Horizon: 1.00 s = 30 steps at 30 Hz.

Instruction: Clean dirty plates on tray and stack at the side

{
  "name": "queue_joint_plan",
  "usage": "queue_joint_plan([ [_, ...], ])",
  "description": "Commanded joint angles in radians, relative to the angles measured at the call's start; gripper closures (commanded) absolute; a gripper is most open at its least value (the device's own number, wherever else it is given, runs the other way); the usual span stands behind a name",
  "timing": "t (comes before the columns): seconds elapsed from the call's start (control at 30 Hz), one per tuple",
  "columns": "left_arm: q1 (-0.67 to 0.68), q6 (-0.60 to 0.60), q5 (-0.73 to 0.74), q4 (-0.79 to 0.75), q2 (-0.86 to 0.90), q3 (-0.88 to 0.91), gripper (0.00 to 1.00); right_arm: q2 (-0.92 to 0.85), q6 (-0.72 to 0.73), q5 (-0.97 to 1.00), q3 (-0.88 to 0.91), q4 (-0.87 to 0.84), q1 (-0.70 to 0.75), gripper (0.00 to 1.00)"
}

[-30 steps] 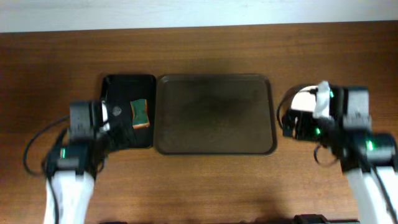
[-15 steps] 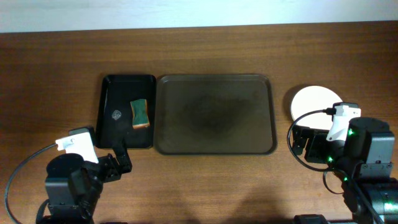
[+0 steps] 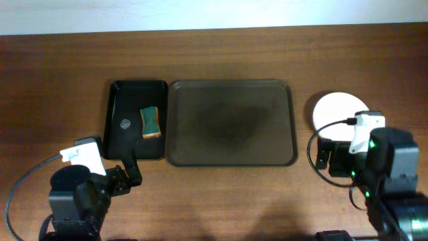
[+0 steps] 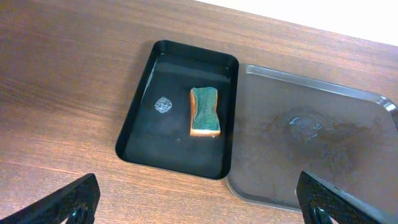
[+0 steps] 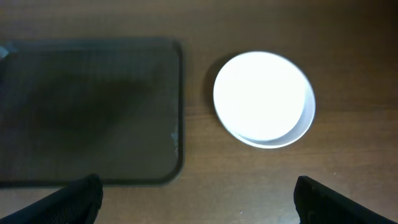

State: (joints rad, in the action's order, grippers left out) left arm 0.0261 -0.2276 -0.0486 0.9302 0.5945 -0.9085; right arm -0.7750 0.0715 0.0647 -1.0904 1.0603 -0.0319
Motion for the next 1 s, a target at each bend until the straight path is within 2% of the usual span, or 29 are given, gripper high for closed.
queue_joint_plan([
  [0.0,0.004,0.013,0.007,-0.002,-0.003,0.008,0.00,0.120,-0.013,0.026,0.057,-0.074,-0.006,0.01],
  [0.27,0.004,0.013,0.007,-0.002,-0.003,0.008,0.00,0.566,-0.012,-0.050,0.503,-0.568,-0.007,0.01],
  [0.43,0.004,0.013,0.007,-0.002,-0.003,0.008,0.01,0.764,-0.011,-0.075,0.758,-0.847,-0.007,0.01],
  [0.7,0.004,0.013,0.007,-0.002,-0.003,0.008,0.01,0.772,-0.013,-0.061,1.052,-1.291,-0.006,0.01],
  [0.73,0.004,0.013,0.007,-0.002,-0.003,0.008,0.00,0.772,-0.013,-0.061,1.075,-1.314,-0.006,0.01],
  [0.87,0.004,0.013,0.007,-0.002,-0.003,0.008,0.01,0.772,-0.039,-0.062,1.085,-1.222,-0.007,0.01],
  [0.97,0.004,0.013,0.008,-0.002,-0.003,0.008,0.00,0.772,-0.057,-0.069,1.085,-1.075,-0.007,0.01],
])
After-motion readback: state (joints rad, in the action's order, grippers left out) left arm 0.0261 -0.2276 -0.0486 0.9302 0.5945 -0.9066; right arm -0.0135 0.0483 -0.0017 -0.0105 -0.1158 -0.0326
